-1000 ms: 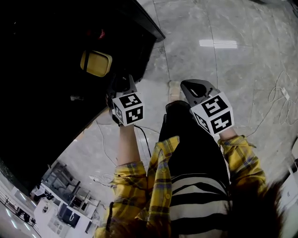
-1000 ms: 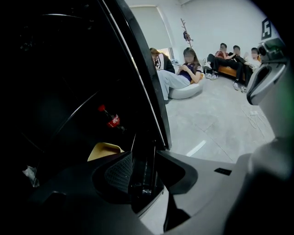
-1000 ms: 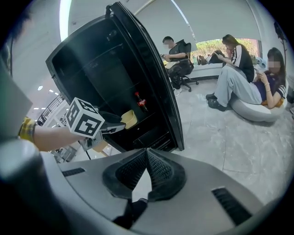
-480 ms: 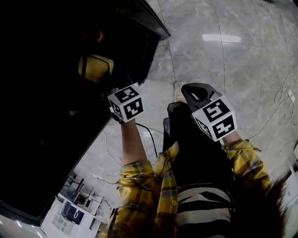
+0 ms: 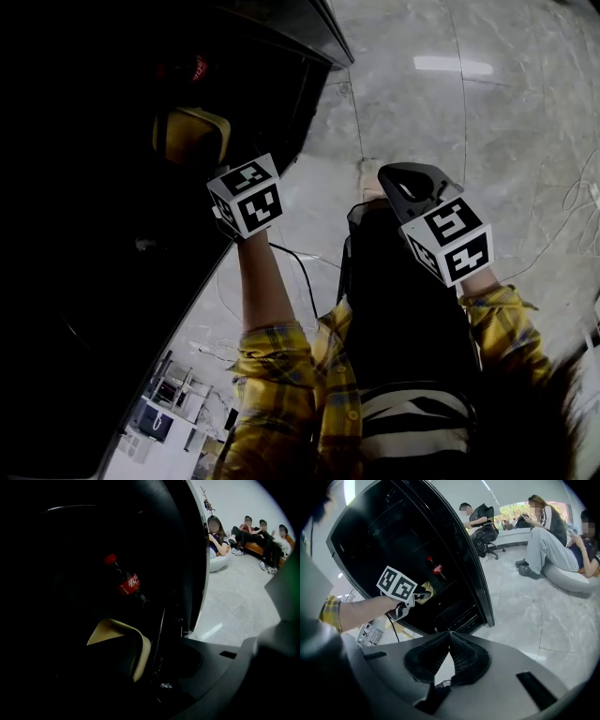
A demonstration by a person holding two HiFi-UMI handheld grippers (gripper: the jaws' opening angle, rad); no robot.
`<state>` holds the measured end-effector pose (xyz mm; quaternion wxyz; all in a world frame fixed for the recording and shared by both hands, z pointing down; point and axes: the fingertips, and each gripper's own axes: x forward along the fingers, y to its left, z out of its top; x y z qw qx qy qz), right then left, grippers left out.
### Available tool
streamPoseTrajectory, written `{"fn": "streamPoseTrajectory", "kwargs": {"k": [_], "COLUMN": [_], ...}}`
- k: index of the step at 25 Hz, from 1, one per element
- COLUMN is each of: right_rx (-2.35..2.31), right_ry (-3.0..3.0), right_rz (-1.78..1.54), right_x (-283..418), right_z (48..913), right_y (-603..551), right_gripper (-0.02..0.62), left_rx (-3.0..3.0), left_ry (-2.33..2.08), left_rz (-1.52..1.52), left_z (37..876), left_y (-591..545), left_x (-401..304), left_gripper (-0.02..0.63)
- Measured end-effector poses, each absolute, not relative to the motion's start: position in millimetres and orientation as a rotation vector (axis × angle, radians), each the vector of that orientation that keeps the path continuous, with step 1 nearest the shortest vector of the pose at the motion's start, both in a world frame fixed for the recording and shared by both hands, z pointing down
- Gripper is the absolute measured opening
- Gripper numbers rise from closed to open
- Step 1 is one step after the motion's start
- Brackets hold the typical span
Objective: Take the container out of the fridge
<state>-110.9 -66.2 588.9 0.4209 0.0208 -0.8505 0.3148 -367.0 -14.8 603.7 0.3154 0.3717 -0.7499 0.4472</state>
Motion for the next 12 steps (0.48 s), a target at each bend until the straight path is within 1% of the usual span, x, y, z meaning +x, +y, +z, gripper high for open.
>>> {"fn": "streamPoseTrajectory", "kwargs": {"k": [9,10,12], "right_rx": [0.041,0.038,0.035], "right_ry": [-2.109,-2.107,-2.105], "right_rz": [0.802,0.803,0.802], "right_x": [-115,-115,-113], "right_z": [608,608,607], "right_y": [-62,-61,-61], "right_gripper": [0.028,0.029,0.029], "left_rx": [0.977,0.978,0.985], "left_ry": [-1.962,-1.962,-1.965], "left_rz": [1.139,1.137,1.14], "left_z": [620,619,617], "left_y": [-12,-12,-13], "left_x": [-378,-378,-378], "left_gripper": [0.162,0.149,0.102]}}
